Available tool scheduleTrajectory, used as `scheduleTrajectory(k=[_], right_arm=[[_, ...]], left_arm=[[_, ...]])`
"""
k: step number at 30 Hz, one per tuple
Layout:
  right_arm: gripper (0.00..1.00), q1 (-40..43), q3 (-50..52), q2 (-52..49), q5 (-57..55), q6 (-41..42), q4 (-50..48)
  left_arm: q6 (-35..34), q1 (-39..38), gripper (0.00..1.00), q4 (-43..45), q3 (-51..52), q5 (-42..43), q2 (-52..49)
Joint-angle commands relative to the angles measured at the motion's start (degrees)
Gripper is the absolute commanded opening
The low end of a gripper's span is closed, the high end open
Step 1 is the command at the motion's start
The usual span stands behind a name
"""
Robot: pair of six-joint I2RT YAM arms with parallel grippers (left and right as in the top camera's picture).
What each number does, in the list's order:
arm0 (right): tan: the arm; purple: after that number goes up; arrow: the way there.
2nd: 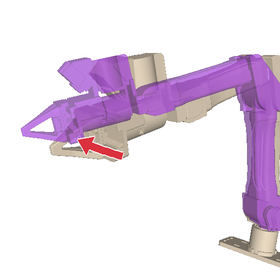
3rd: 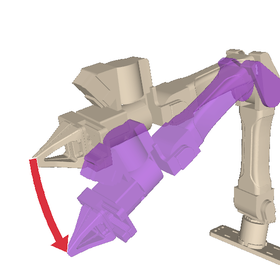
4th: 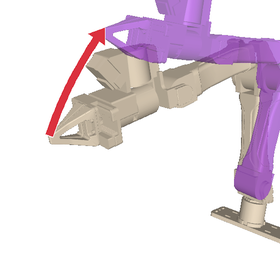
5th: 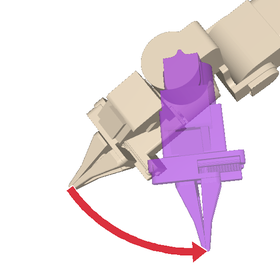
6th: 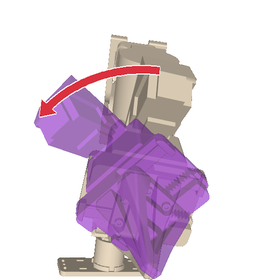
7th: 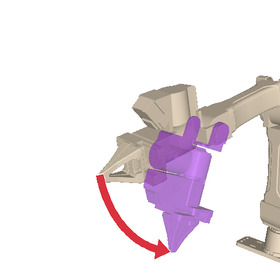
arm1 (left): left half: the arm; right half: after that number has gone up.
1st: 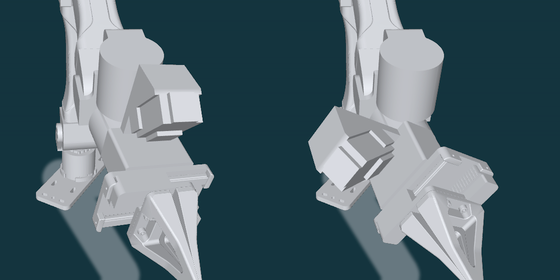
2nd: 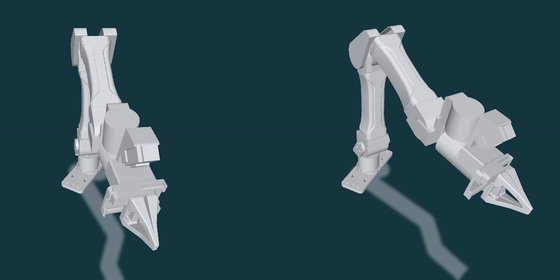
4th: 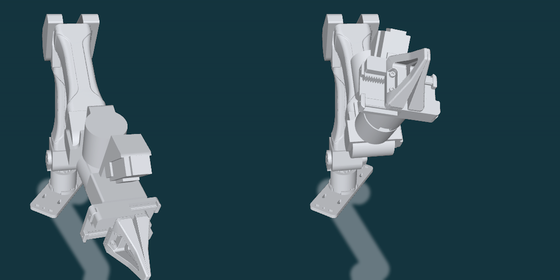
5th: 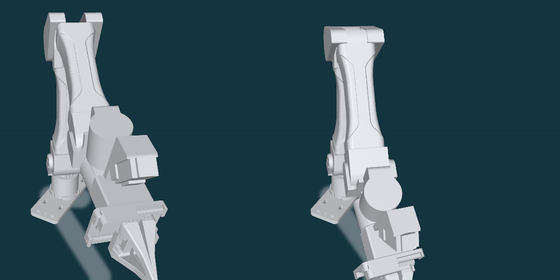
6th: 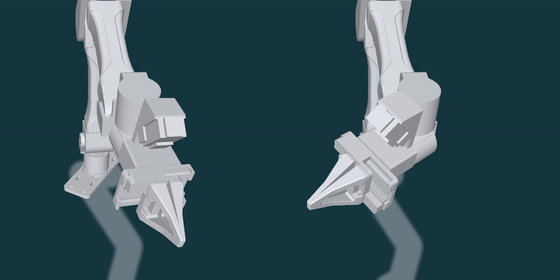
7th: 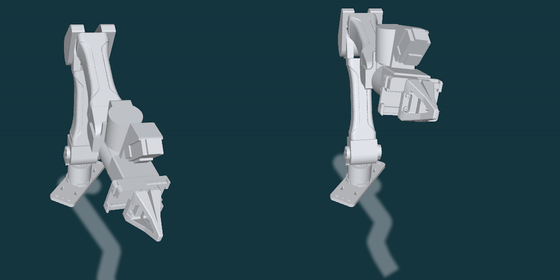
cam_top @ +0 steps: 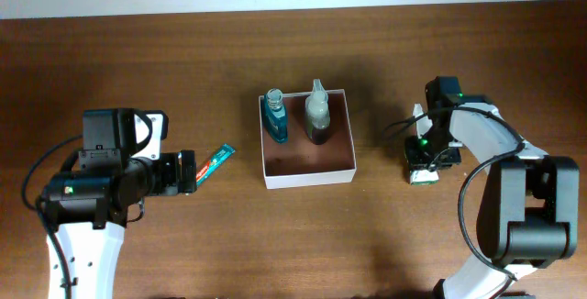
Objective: Pack container
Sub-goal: 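Grasp the Dettol soap bar with the right gripper and lift, then carry the soap bar into the box and release it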
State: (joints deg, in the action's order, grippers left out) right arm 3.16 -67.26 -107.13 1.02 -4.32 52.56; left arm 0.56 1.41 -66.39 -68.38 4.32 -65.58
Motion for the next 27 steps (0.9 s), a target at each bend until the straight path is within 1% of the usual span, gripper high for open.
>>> scheduleTrajectory(k=[1,8,12,17,20,24,25,27], right_arm=[[0.09,-0.52,-3.26,2.73,1.2,0.31,1.44],[0.06,-0.55,-5.11,11.47,2.32,0.28,3.45],[0.06,-0.57,-5.57,17.68,2.45,0.24,3.91],[0.05,-0.66,-6.49,22.6,2.49,0.26,4.92],[0.04,-3.26,-9.16,25.86,2.43,-0.48,6.23],[0.04,-10.43,-13.84,28.22,2.14,-7.13,8.24],[0.04,-14.27,-15.82,28.46,0.87,-9.81,9.05],[0.04,-18.78,-17.35,28.46,0.7,-13.29,9.25]], left_arm=[[-0.37,-0.24,0.99,0.09,-1.09,0.44,-0.09],[-0.37,-0.24,0.99,0.09,-1.09,0.44,-0.09],[-0.37,-0.24,0.99,0.09,-1.09,0.44,-0.09],[-0.37,-0.24,0.99,0.09,-1.09,0.44,-0.09],[-0.37,-0.24,0.99,0.09,-1.09,0.44,-0.09],[-0.37,-0.24,0.99,0.09,-1.09,0.44,-0.09],[-0.37,-0.24,0.99,0.09,-1.09,0.44,-0.09],[-0.37,-0.24,1.0,0.09,-1.09,0.44,-0.09]])
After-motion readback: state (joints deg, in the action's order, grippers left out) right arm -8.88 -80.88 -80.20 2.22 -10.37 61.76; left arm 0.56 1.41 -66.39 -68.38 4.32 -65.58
